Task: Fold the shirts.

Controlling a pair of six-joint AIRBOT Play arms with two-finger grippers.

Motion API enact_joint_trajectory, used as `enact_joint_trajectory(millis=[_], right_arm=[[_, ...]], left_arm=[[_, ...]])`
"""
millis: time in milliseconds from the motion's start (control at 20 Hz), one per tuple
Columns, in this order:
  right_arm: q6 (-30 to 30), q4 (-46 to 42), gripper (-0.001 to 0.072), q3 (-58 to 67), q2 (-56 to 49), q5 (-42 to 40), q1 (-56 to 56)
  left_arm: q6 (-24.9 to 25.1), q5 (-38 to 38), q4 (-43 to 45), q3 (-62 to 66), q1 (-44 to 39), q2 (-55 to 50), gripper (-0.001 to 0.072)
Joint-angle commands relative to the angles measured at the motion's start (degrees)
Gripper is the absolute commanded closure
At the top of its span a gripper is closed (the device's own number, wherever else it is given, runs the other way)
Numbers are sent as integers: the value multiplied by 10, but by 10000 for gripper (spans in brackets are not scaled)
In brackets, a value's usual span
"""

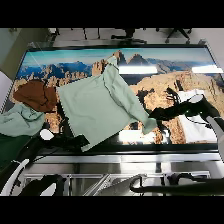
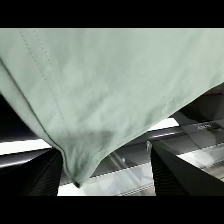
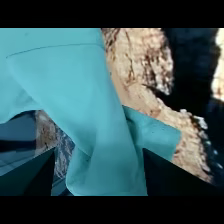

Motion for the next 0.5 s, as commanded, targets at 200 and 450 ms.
enact_joint_trajectory(millis=[200,450], right_arm=[[-4,0,703,1,-38,-4,35],[-5,-24,696,-4,33,1,17]], left_arm=[[8,28,2,8,-3,1,592],[14,-10,154,153,55,1,695]])
